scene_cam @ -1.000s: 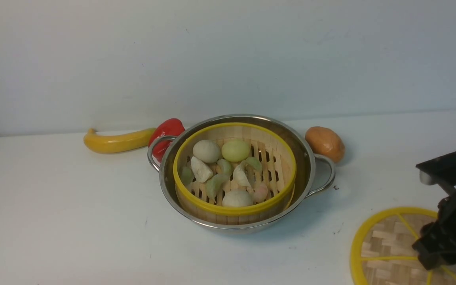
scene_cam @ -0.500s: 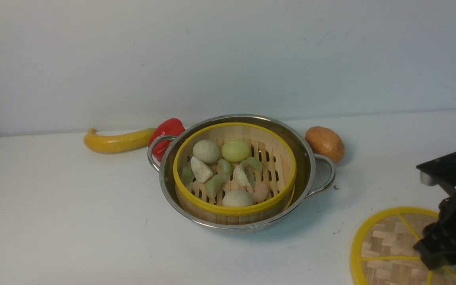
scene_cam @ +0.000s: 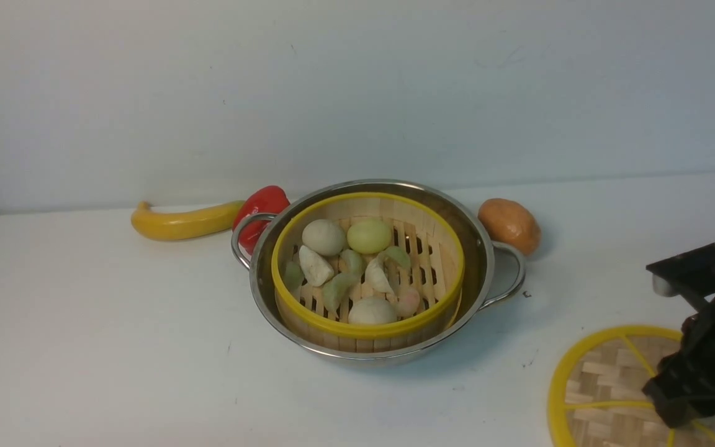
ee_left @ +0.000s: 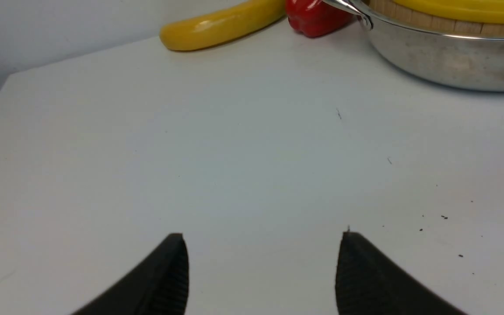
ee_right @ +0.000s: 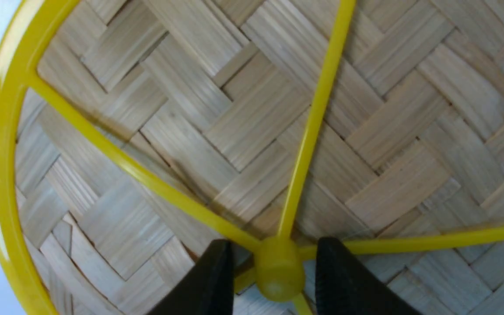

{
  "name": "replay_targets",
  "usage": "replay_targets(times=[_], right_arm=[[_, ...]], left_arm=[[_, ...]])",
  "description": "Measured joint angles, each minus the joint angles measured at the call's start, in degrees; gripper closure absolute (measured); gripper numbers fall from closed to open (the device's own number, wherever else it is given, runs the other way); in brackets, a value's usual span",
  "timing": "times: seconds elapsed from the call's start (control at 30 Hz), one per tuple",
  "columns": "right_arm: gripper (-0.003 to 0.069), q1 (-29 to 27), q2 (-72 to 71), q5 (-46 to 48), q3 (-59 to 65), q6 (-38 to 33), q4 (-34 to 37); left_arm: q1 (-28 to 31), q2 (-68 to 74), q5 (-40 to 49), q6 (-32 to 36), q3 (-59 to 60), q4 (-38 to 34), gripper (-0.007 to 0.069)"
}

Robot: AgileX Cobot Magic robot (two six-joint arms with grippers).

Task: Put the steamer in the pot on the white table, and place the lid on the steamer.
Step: 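Move the gripper down to the bamboo steamer lid and grasp its center knob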

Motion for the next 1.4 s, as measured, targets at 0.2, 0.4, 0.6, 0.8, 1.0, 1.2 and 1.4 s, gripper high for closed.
replay_targets(times=[0.2, 0.4, 0.6, 0.8, 1.0, 1.2, 1.4], right_arm=[[0.0417, 0.0, 0.0, -0.06, 0.0, 0.0, 0.0], [0.0477, 0.0, 0.0, 0.55, -0.06, 0.0, -0.13], [0.0545, 0.0, 0.0, 0.97, -0.11, -0.58, -0.31], [0.0545, 0.0, 0.22, 3.88, -2.52, -0.57, -0.46], [0.0545, 0.05, -2.07, 12.16, -9.74, -0.35, 0.38], [0.0545, 0.05, -4.63, 17.95, -18.37, -0.02, 0.36], [0.0545, 0.05, -4.8, 18.63, -25.77, 1.14, 0.77]], left_arm=[[0.0, 0.0, 0.0, 0.0, 0.0, 0.0, 0.0204], [0.0, 0.0, 0.0, 0.0, 0.0, 0.0, 0.0204], [0.0, 0.0, 0.0, 0.0, 0.0, 0.0, 0.0204], [0.0, 0.0, 0.0, 0.0, 0.0, 0.0, 0.0204], [0.0, 0.0, 0.0, 0.0, 0.0, 0.0, 0.0204], [0.0, 0.0, 0.0, 0.0, 0.0, 0.0, 0.0204], [0.0, 0.0, 0.0, 0.0, 0.0, 0.0, 0.0204]])
